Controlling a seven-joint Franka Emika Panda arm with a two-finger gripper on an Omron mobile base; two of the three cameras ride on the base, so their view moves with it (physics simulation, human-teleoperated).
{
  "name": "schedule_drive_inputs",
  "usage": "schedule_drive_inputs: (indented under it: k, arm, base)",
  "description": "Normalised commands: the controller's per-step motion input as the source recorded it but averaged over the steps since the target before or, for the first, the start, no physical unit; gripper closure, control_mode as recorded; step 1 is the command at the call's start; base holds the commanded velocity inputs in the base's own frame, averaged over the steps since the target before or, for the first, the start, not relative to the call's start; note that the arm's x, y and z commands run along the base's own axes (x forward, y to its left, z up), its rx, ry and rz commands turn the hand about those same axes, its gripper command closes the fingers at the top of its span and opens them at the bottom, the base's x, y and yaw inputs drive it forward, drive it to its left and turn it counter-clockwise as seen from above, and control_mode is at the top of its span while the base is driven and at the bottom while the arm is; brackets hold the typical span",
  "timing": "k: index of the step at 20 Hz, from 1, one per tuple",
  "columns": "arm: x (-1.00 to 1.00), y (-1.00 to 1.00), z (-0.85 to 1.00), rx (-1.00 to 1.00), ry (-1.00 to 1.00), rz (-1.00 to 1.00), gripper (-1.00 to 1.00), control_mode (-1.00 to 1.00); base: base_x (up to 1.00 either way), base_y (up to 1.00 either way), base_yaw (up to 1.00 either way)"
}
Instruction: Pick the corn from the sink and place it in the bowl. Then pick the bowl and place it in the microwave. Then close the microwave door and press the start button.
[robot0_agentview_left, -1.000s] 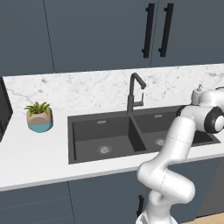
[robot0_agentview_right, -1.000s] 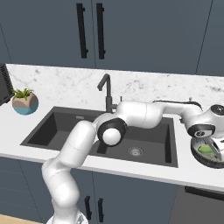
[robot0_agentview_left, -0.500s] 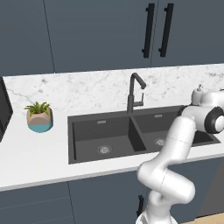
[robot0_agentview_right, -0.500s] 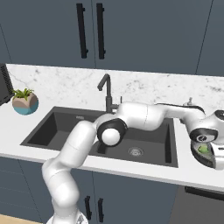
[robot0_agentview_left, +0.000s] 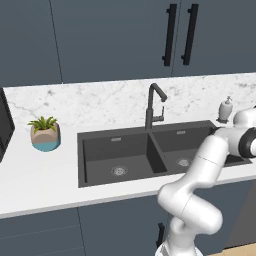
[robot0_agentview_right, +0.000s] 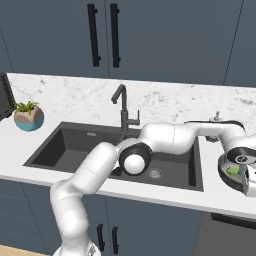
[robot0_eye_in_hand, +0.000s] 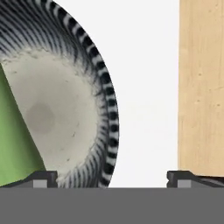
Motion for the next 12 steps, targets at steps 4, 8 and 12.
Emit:
schedule_drive_inputs:
  k: [4,8,12]
  arm:
    - [0.2,-0.05,-0.32,0.0,0.0,0.0,-1.0,-1.0]
    - [0.3,-0.01,-0.38,0.0,-0.02,0.0,-1.0,-1.0]
    - [0.24,-0.09,-0.26,0.0,-0.01,0.0,-1.0,-1.0]
  base:
    - [0.0,0.0,0.0]
    - [0.0,0.0,0.0]
    - [0.0,0.0,0.0]
